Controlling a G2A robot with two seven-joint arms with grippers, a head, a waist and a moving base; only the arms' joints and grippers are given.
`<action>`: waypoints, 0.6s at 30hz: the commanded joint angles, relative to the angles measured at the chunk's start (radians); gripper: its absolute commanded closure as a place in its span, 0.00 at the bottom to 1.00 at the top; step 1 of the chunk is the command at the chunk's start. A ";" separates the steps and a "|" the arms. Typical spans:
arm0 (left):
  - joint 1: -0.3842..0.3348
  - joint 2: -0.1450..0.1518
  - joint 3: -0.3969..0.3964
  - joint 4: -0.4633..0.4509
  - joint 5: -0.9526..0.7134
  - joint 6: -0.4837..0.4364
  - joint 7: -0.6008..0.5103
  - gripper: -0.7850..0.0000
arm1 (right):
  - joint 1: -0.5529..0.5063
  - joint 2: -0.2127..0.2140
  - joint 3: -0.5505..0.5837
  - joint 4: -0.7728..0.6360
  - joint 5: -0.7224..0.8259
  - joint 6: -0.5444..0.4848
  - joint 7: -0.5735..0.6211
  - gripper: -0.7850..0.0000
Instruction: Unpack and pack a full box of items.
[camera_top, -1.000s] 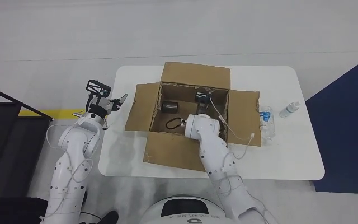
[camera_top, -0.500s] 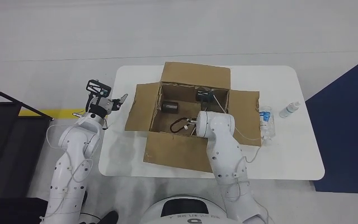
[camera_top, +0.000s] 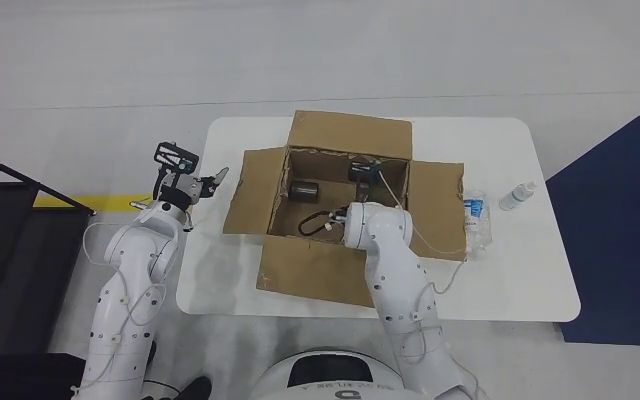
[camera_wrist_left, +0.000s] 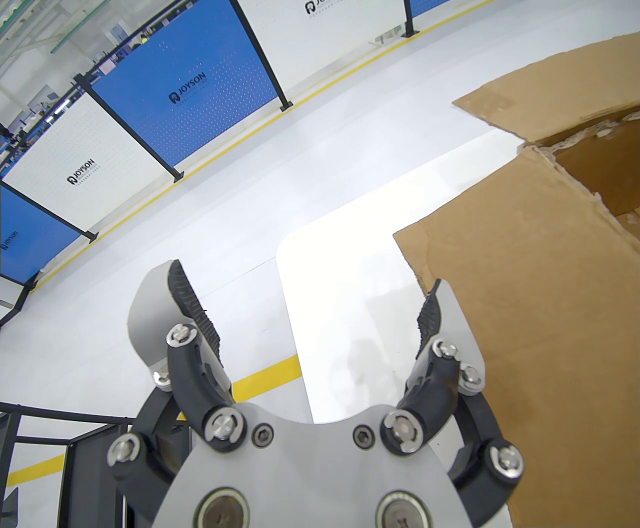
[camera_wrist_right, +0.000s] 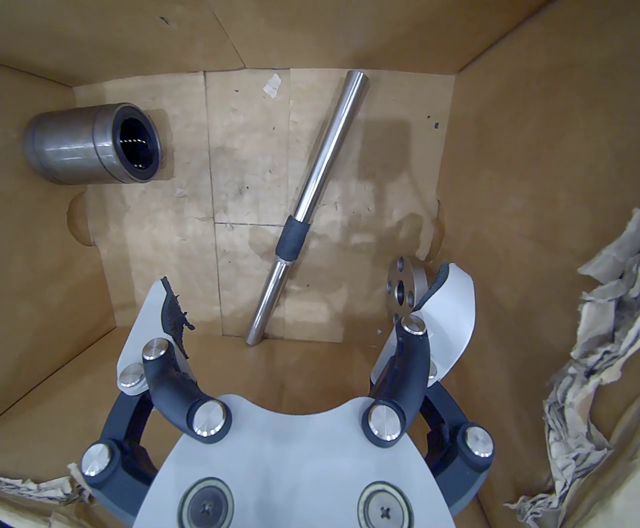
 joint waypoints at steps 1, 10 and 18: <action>0.000 0.000 0.000 0.000 0.000 0.000 0.000 0.00 | -0.003 0.001 0.002 0.003 -0.010 -0.006 0.006 0.00; 0.000 0.000 0.000 0.000 0.000 0.000 0.000 0.00 | 0.044 -0.017 0.017 0.107 -0.103 -0.104 0.103 0.00; 0.000 0.000 0.000 0.000 0.000 0.000 0.000 0.00 | 0.099 -0.037 0.039 0.184 -0.107 -0.150 0.150 0.00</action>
